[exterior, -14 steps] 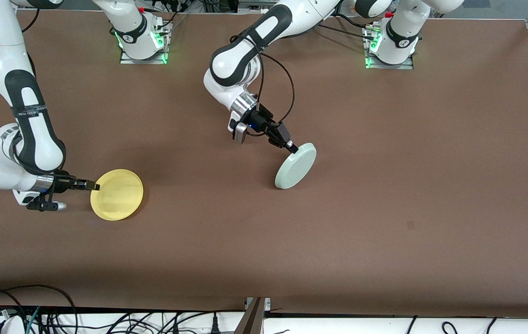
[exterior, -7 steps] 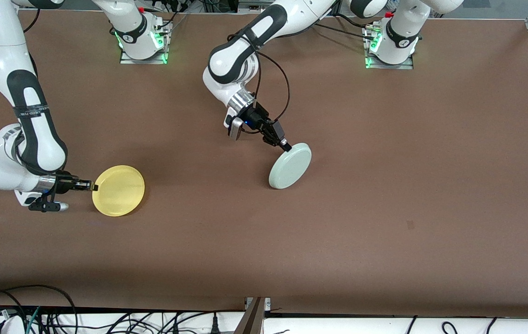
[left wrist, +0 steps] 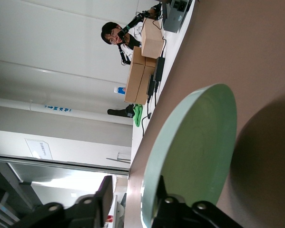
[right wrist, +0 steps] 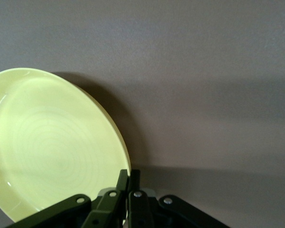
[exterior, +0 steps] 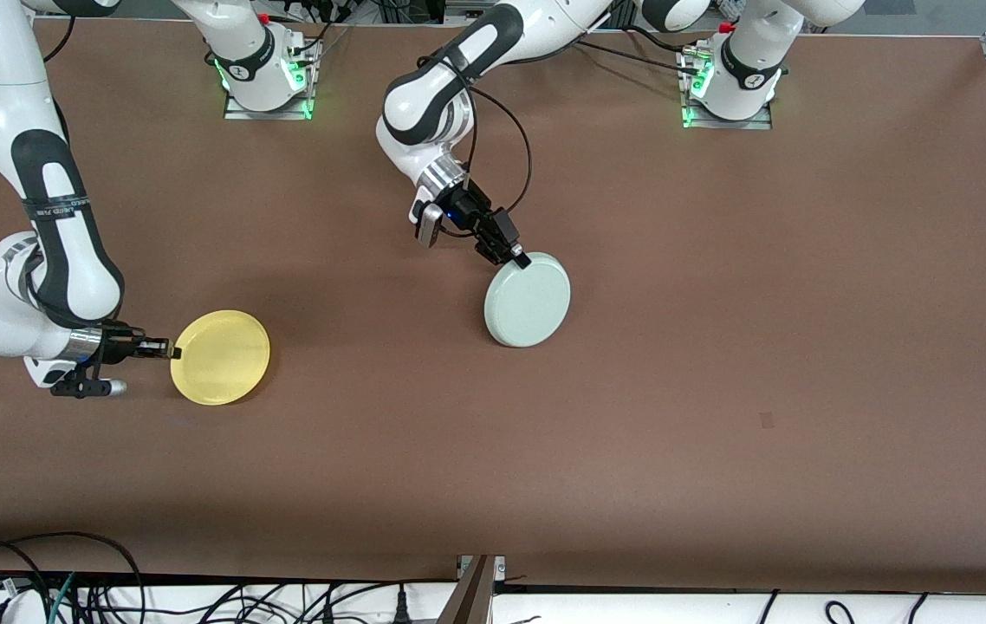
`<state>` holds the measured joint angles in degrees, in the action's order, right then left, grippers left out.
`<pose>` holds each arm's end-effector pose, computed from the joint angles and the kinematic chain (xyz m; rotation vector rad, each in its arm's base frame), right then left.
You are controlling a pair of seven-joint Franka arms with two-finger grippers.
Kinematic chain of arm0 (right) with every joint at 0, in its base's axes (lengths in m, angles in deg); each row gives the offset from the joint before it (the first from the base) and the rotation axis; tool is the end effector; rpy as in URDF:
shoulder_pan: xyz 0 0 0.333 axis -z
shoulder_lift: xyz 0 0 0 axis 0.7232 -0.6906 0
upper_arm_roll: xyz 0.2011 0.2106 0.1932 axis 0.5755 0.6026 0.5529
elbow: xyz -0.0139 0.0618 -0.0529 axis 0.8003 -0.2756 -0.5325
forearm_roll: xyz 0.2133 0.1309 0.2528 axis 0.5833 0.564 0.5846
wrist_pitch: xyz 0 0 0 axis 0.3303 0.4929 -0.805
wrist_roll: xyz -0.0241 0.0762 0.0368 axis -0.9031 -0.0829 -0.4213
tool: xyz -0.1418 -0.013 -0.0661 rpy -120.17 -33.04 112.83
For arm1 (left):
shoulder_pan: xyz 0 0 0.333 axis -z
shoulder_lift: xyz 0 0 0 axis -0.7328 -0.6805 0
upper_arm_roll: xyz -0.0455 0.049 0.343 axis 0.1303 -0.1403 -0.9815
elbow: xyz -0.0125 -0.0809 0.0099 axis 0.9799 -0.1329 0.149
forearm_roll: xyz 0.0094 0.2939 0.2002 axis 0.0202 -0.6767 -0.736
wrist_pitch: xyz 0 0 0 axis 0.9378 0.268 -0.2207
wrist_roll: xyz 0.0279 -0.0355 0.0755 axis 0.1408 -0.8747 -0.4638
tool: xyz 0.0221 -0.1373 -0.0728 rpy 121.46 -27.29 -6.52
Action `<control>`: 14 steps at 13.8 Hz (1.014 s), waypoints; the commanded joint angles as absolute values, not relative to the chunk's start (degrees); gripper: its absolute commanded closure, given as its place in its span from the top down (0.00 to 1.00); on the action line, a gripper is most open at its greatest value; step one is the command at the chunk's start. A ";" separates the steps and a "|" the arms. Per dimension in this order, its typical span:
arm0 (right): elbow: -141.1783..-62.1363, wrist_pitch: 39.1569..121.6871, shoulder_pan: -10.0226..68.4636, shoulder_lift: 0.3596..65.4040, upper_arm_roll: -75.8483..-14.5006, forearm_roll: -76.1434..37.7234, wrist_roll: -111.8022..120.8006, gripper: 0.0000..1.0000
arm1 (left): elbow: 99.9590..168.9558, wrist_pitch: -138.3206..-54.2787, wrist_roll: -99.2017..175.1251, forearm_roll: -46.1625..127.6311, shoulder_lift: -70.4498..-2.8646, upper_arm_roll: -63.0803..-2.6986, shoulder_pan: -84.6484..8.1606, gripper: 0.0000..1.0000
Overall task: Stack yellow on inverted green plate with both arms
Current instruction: 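Flip the green plate upside down and release it with the left gripper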
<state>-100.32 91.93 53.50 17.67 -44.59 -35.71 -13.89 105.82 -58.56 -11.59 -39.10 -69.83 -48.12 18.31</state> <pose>0.6389 -0.1054 0.1953 -2.8894 0.0355 0.1195 0.4044 -0.5547 0.1999 -1.7223 0.5251 -0.7402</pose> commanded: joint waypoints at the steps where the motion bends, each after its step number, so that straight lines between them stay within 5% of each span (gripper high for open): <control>1: -97.83 90.85 53.35 18.20 -44.47 -34.43 -15.60 0.00 | 103.57 -61.21 -18.32 -35.69 -70.45 -48.31 19.15 1.00; 5: -88.71 77.95 53.35 18.55 -44.56 -34.70 -15.52 0.00 | 103.47 -70.42 -29.91 -33.65 -70.36 -47.88 20.03 1.00; 11: -79.12 62.21 53.26 20.13 -44.47 -34.87 -15.08 0.00 | 103.48 -97.31 -52.86 -25.77 -70.01 -47.96 15.29 1.00; 14: -78.66 60.95 50.72 20.66 -44.47 -35.22 -14.90 0.00 | 103.21 -102.00 -50.53 -12.33 -67.12 -47.61 11.52 1.00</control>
